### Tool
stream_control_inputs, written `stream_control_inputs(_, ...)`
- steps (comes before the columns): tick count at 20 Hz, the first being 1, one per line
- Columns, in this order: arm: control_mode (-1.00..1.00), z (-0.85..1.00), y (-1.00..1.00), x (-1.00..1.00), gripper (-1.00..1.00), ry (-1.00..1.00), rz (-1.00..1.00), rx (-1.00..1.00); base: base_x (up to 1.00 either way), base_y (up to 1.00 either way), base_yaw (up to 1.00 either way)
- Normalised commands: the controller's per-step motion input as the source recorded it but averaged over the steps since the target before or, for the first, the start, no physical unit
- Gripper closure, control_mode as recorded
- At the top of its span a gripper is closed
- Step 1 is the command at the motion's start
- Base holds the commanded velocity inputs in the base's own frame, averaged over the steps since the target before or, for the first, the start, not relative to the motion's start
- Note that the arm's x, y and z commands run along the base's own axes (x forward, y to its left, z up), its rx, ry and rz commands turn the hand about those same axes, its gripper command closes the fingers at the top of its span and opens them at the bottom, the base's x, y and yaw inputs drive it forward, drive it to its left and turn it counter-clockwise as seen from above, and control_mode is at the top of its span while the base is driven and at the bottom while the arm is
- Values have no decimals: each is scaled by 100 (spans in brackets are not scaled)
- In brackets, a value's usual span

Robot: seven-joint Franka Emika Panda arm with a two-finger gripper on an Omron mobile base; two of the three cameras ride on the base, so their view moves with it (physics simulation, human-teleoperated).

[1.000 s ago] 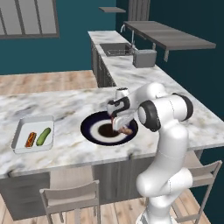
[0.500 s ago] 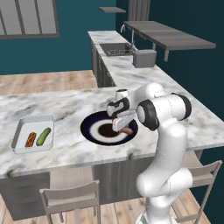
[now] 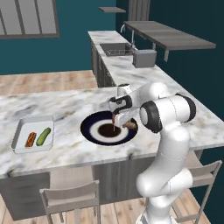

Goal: Place one cooked food and one vegetable from the large plate to each tupperware container.

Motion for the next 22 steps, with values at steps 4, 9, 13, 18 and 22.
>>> stream_control_inputs(4,-100,100,-37,-17,100,-3,-23,-5,0,0,0)
stream_control_inputs(9,-100,57,-81,5,100,-9,-24,0,0,0,0)
stream_control_inputs(13,-100,6,-100,8,100,-12,-16,6,0,0,0)
stream_control_inputs(18,-100,0,-100,0,100,-12,-10,9,0,0,0)
stream_control_inputs(22,-100,1,-88,-3,100,-2,-2,5,0,0,0)
